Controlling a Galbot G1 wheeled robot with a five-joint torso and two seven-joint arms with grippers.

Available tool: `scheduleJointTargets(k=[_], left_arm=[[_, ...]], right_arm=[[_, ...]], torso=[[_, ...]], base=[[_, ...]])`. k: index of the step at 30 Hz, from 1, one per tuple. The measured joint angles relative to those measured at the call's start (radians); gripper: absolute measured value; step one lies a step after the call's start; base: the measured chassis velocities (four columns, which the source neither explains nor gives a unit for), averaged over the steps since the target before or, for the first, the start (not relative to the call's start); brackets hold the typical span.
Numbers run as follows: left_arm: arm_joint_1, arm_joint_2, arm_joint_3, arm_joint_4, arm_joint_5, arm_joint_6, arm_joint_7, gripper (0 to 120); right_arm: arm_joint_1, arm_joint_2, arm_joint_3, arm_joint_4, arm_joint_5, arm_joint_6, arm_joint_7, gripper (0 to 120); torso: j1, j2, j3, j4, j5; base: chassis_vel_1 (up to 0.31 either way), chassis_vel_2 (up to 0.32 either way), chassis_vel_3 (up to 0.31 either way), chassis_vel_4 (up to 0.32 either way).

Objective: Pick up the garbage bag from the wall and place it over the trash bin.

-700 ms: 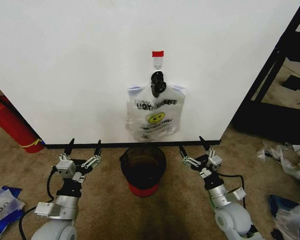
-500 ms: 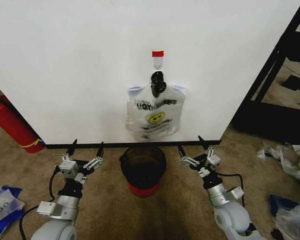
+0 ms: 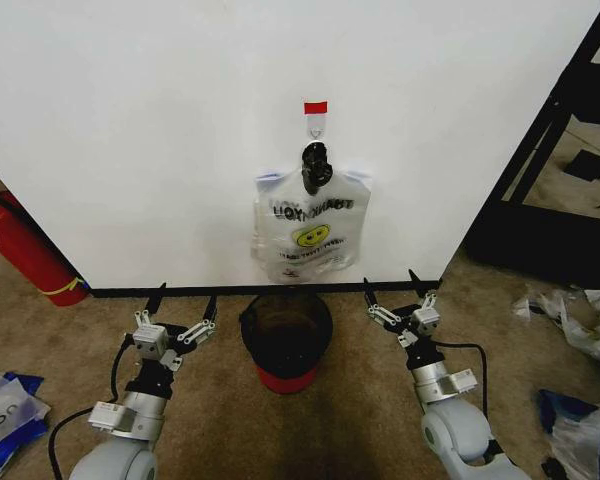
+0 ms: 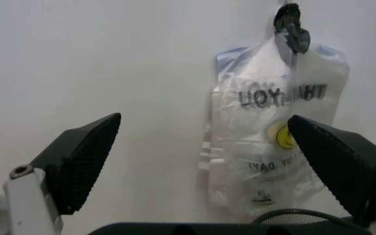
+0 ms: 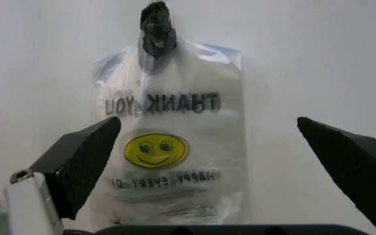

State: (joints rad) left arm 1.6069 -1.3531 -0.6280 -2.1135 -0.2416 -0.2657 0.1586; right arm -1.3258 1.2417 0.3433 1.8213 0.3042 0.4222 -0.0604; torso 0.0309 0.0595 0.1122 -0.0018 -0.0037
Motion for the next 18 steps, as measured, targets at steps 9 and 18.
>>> scheduleJointTargets(k=[9,18], left_arm=[[0.001,-0.008,0.031,0.012,0.042,-0.014,-0.008,100],[-0.002,-0.015,0.028,0.034,0.061,-0.015,-0.018,100]], right_arm=[[0.263,-0.022,-0.146,-0.161,0.55,-0.084,-0.237,100],[0.618,0.089,-0.247,-0.418,1.026,-0.178,-0.382,100]], torso=[[0.0,0.0,0.0,0.0007,0.0],[0.0,0.0,0.0,0.0007,0.0]], base=[[0.0,0.0,0.0,0.0],[0.0,0.0,0.0,0.0]])
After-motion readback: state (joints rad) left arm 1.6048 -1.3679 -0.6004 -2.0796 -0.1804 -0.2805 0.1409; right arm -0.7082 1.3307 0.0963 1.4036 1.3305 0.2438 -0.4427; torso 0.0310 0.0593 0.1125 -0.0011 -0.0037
